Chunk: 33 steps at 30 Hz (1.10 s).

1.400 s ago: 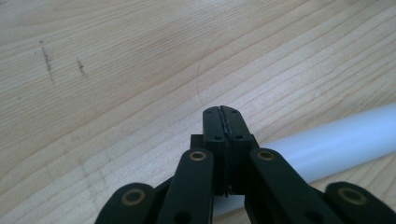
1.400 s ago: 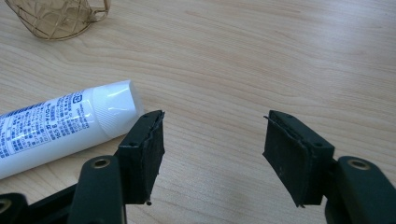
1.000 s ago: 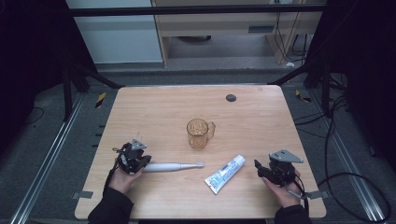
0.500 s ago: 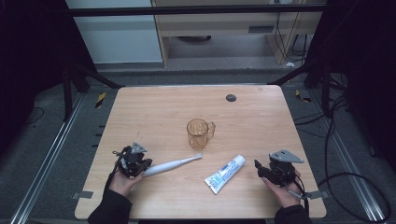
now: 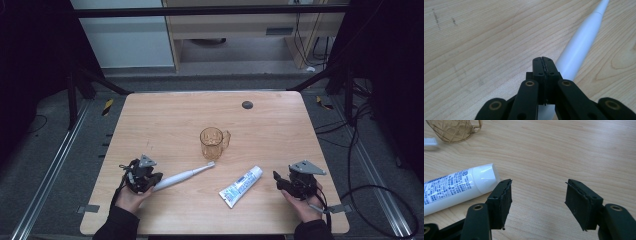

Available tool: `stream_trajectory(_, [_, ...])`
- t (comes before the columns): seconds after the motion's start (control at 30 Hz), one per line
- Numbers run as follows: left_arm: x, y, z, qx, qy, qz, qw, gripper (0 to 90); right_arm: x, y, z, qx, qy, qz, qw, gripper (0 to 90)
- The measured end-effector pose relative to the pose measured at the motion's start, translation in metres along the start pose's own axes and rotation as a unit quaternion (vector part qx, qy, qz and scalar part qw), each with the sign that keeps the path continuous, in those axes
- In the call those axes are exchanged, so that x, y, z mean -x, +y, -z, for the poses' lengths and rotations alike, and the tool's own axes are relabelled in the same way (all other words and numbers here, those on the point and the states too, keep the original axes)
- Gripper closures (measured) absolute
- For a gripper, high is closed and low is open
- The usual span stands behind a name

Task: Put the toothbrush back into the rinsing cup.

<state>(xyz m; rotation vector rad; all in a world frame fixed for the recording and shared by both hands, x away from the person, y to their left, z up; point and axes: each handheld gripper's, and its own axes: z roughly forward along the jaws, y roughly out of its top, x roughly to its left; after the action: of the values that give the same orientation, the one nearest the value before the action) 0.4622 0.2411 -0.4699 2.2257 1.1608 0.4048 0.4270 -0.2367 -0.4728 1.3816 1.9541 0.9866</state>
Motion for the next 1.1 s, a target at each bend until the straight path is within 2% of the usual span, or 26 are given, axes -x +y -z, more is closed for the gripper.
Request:
stream_trajectory(0.3, [0.003,-0.004,0.003,0.002,-0.004,-0.001,1.0,88.6,0.0,0.0,0.0,0.0,0.001,-0.003,1.0,37.8])
stream_trajectory(0.43, [0.001,-0.004,0.005,0.011,-0.001,0.001,0.9999,81.2,0.001,0.0,0.0,0.001,0.001,-0.003,1.0,37.8])
stream_trajectory(0.53, [-0.001,-0.001,0.008,0.02,0.009,-0.001,0.9998,74.8,0.002,0.0,0.0,0.001,-0.001,-0.004,1.0,37.7])
stream_trajectory(0.57, [-0.001,0.002,0.01,0.039,0.022,-0.006,0.999,71.4,0.002,0.001,0.001,0.001,0.0,-0.005,1.0,37.6])
stream_trajectory(0.7, [-0.001,0.007,0.014,0.056,0.029,-0.012,0.9979,61.9,0.003,0.001,0.001,0.004,-0.003,-0.004,1.0,37.3])
stream_trajectory(0.83, [0.0,0.016,0.021,0.072,0.048,-0.034,0.9957,55.7,0.004,0.001,0.001,0.006,-0.004,-0.005,1.0,36.1])
stream_trajectory(0.9, [0.001,0.019,0.024,0.079,0.043,-0.037,0.9953,54.3,0.005,0.002,0.002,0.005,-0.005,-0.009,0.9999,35.3])
stream_trajectory(0.97, [0.001,0.022,0.027,0.092,0.047,-0.04,0.9938,52.5,0.007,0.002,0.002,0.007,-0.007,-0.009,0.9999,35.1])
stream_trajectory(1.0, [0.001,0.023,0.028,0.097,0.04,-0.039,0.9938,46.9,0.008,0.002,0.002,0.007,-0.01,-0.01,0.9999,35.1])
stream_trajectory(1.03, [0.0,0.024,0.029,0.097,0.034,-0.035,0.9941,46.9,0.008,0.002,0.002,0.007,-0.01,-0.01,0.9999,35.1])
stream_trajectory(1.07, [0.0,0.026,0.029,0.095,0.033,-0.03,0.9944,41.5,0.008,0.002,0.002,0.006,-0.009,-0.011,0.9999,35.1])
stream_trajectory(1.1, [0.0,0.028,0.029,0.097,0.028,-0.032,0.9943,41.5,0.008,0.003,0.002,0.004,-0.009,-0.01,0.9999,35.1])
